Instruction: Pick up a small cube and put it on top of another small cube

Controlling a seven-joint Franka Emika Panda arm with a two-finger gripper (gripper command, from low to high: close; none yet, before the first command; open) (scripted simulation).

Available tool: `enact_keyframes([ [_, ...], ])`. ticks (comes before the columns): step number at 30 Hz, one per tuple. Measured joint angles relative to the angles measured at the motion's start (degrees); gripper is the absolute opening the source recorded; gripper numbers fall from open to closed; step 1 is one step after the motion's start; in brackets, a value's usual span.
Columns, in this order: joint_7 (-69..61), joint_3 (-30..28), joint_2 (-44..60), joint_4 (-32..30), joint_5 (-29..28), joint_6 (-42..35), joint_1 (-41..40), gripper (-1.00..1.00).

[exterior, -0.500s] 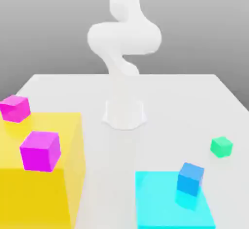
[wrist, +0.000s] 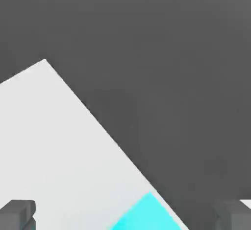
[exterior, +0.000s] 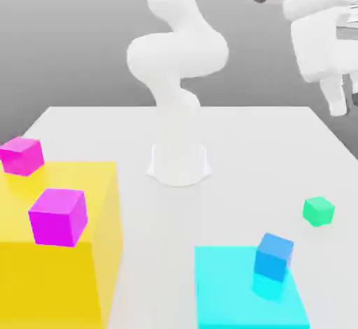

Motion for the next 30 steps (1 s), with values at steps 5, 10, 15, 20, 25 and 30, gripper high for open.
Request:
enact_keyframes([
  [5, -8.4, 3.4, 7.8, -4.3, 0.1, 4.9, 6.2, 0.0],
  [10, -14.6, 7.6, 15.7, -8.5, -2.9, 9.9, 11.8, 0.0],
  [15, -15.0, 6.9, 24.4, -11.2, -11.2, 15.7, 16.9, 0.0],
  [20, -10.7, 0.3, 34.6, -9.4, -17.5, 23.7, 22.2, 0.0],
  [25, -10.3, -0.5, 35.9, -9.2, -17.9, 24.7, 22.9, -1.0],
  [30, -11.5, 1.3, 32.6, -9.8, -16.5, 22.1, 21.4, -1.0],
])
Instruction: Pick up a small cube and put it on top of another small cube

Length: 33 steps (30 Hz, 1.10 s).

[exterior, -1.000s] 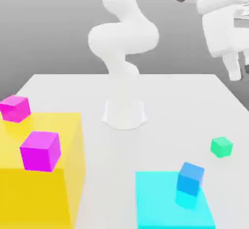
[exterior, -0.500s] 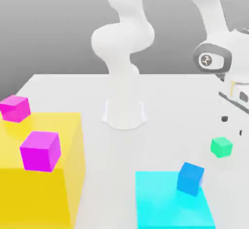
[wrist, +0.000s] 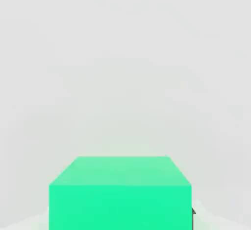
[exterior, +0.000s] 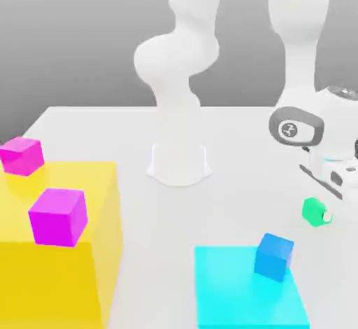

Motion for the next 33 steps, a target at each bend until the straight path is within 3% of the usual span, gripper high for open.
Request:
enact_keyframes([
  [4, -4.2, 3.5, -8.0, -1.6, 5.7, -6.3, -2.2, -1.0],
  [11, -12.2, -2.5, -17.3, 1.9, 9.3, -18.2, -15.4, -1.0],
  [33, -24.5, -34.5, -39.6, 16.7, -2.9, -53.6, -54.0, -1.0],
])
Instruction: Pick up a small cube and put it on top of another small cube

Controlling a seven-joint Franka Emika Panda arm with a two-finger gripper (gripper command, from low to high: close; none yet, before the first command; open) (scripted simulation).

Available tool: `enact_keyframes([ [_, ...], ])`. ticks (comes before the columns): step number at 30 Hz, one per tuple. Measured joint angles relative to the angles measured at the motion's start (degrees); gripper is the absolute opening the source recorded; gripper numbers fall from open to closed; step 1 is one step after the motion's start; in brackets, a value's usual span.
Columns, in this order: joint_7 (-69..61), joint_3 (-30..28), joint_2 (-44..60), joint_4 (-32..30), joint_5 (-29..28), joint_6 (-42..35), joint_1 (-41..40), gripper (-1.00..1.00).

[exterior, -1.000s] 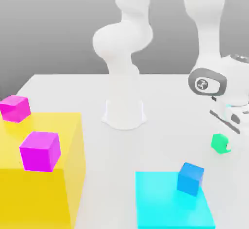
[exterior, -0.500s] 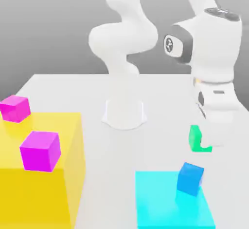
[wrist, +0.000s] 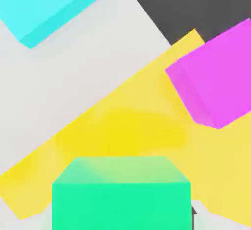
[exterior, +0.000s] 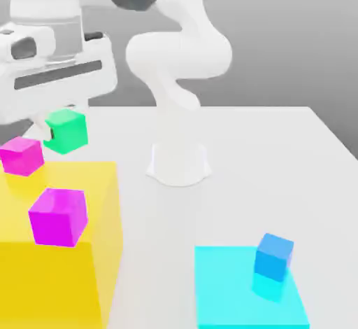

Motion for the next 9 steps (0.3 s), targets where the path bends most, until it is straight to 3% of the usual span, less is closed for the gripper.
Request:
enact_keyframes([
  [5, -1.4, -4.5, 2.7, -4.0, -1.0, 6.6, -2.6, -1.0],
  [6, -1.6, -4.8, 3.3, -4.8, -1.0, 7.9, -2.6, 1.0],
  [9, -1.6, -4.8, 3.3, -4.8, -1.0, 7.9, -2.6, 1.0],
])
